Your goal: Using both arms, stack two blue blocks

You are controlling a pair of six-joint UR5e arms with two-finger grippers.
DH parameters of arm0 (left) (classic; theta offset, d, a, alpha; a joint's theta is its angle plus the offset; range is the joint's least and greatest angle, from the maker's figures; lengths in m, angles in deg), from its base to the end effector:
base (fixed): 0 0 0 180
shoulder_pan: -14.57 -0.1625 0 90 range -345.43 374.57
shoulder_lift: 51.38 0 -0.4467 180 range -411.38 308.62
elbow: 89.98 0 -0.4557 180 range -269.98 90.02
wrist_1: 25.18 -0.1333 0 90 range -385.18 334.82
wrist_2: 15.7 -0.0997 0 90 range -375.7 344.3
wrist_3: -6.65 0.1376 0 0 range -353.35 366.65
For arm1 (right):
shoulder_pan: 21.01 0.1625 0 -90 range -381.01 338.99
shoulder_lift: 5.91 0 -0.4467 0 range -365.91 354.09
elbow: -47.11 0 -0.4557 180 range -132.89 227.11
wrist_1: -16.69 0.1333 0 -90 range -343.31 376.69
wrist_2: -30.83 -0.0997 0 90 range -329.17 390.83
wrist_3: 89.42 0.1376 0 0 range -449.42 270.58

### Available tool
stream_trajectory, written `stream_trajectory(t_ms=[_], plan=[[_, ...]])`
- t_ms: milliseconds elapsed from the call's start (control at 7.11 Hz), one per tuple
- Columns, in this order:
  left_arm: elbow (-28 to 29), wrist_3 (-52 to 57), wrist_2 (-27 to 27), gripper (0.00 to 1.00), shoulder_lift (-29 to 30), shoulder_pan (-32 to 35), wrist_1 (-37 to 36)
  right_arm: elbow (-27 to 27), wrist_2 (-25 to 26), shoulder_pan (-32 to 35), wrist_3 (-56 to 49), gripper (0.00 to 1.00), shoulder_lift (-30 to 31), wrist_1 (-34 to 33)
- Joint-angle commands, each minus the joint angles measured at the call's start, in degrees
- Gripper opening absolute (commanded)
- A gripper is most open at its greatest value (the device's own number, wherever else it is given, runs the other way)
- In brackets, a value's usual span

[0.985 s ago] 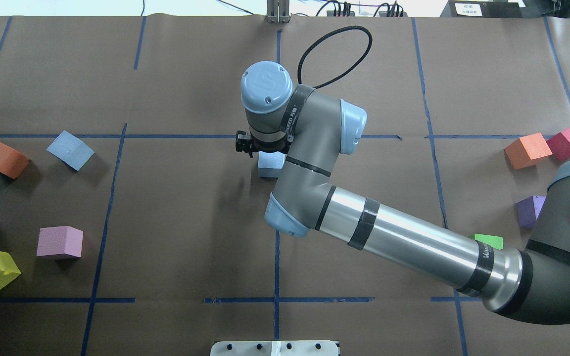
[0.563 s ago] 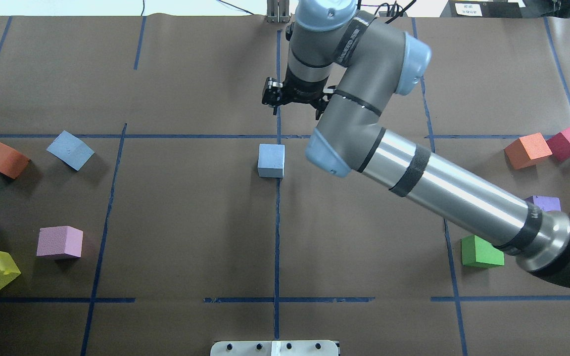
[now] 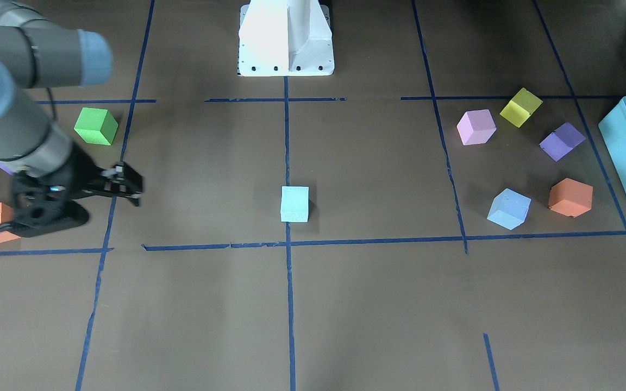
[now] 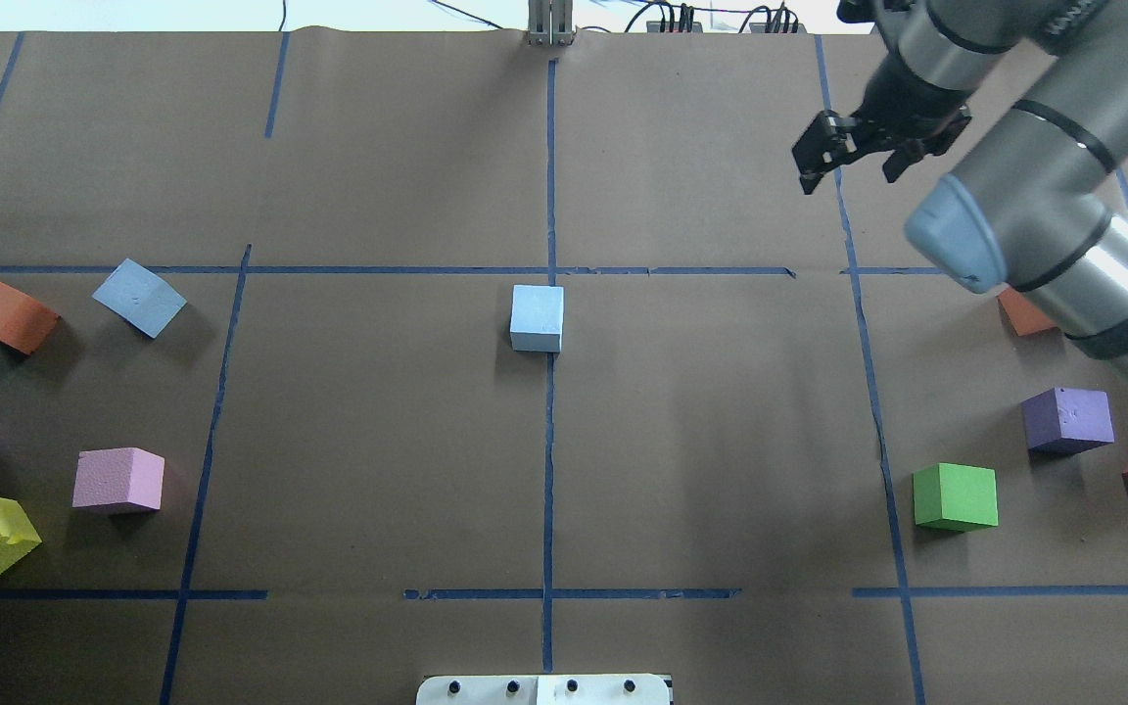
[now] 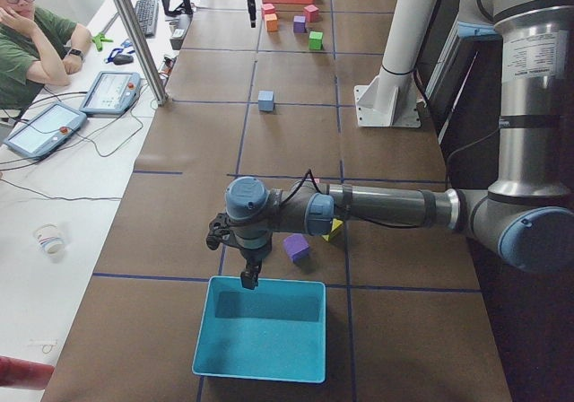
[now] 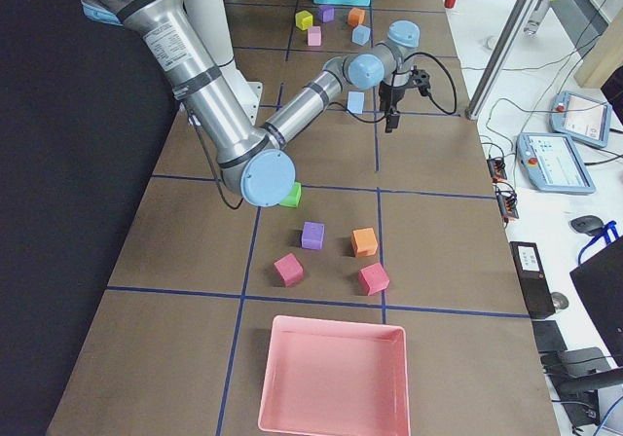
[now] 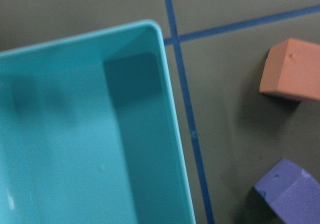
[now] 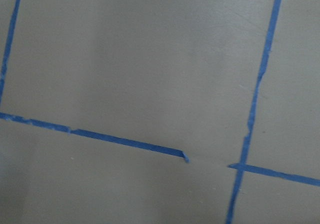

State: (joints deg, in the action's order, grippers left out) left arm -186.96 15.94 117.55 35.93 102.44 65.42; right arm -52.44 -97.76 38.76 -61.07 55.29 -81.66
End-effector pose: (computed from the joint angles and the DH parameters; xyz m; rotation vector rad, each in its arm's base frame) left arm -0.0189 -0.5424 0.6660 0.1285 0.7494 0.2219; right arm -0.3178 -0.6397 0.3145 0.1173 -0.8205 -0.2072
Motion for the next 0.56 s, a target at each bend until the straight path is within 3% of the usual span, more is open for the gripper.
stream_trajectory(t_ms=[0, 141, 422], plan=[[0.8, -0.2, 0.2, 1.0, 3.7, -0.3, 3.5, -4.7, -3.7, 8.9, -19.2, 0.99, 13.3, 0.0], [2.7, -1.5, 0.4, 1.0, 8.6, -1.6, 2.4, -4.7, -4.5, 14.4, -31.0, 0.99, 18.6, -0.2], [2.5, -12.4, 1.0, 1.0, 10.2, -4.0, 3.2, -4.6, -6.1, 25.7, -48.2, 0.99, 28.6, -0.3]])
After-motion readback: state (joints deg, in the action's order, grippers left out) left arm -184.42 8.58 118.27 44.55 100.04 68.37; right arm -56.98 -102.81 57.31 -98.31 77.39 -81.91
